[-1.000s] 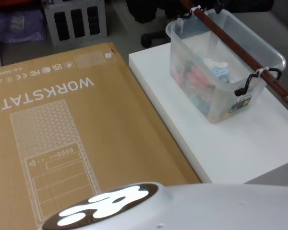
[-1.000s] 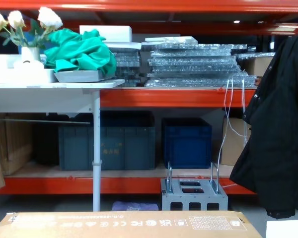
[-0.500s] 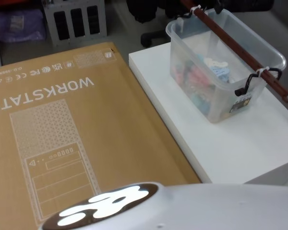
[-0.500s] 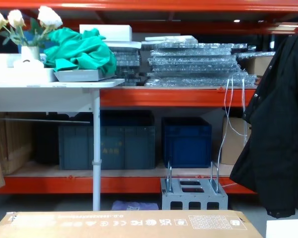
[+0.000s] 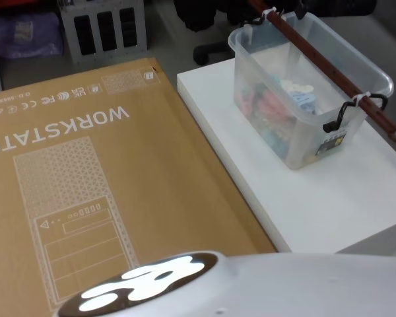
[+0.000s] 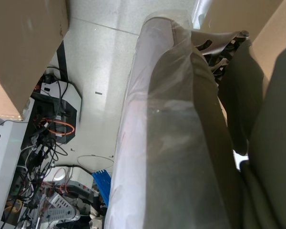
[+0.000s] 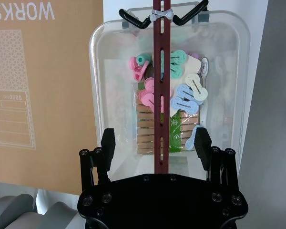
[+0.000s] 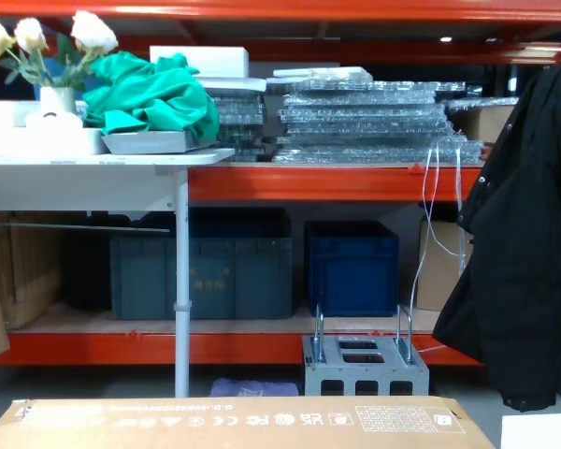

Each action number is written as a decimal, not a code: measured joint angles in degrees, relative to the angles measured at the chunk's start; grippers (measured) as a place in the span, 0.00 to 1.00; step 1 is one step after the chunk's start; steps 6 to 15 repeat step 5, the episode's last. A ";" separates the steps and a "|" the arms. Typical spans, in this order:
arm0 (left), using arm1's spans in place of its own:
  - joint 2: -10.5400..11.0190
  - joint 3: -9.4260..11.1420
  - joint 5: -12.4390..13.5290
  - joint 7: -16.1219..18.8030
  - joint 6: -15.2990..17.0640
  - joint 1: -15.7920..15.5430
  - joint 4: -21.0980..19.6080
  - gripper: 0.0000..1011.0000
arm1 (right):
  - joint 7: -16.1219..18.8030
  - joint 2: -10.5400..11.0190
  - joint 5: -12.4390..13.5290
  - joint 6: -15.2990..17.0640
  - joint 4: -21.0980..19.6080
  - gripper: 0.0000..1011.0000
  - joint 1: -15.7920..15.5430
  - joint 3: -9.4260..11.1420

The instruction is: Use one hand to grasp the basket and place it at the designated location.

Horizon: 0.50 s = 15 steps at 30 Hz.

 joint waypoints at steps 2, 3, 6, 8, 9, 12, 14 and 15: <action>0.00 0.00 0.00 0.00 0.00 0.00 0.00 0.00 | 0.00 0.00 0.00 0.00 0.00 0.99 0.00 0.00; 0.00 0.00 0.00 0.00 0.00 0.00 0.00 0.00 | 0.00 0.00 0.00 0.00 0.00 0.99 0.00 0.00; 0.00 0.00 0.00 0.00 0.00 0.00 0.00 0.00 | 0.00 0.00 0.00 0.00 0.00 0.99 0.00 0.00; 0.00 0.00 0.00 0.00 0.00 0.00 0.00 0.00 | 0.00 0.00 0.00 0.00 0.00 0.99 0.00 0.00; 0.00 0.00 0.00 0.00 0.00 0.00 0.00 0.00 | 0.00 0.00 0.00 0.00 0.00 0.99 0.00 0.00; 0.00 0.00 0.00 0.00 0.00 0.00 0.00 0.00 | 0.00 0.00 0.00 0.00 0.00 0.99 0.00 0.00; 0.00 0.00 0.00 0.00 0.00 0.00 0.00 0.00 | 0.00 0.00 0.00 0.00 0.00 0.99 0.00 0.00; 0.00 0.00 0.00 0.00 0.00 0.00 0.00 0.00 | 0.00 0.00 0.00 0.00 0.00 0.99 0.00 0.00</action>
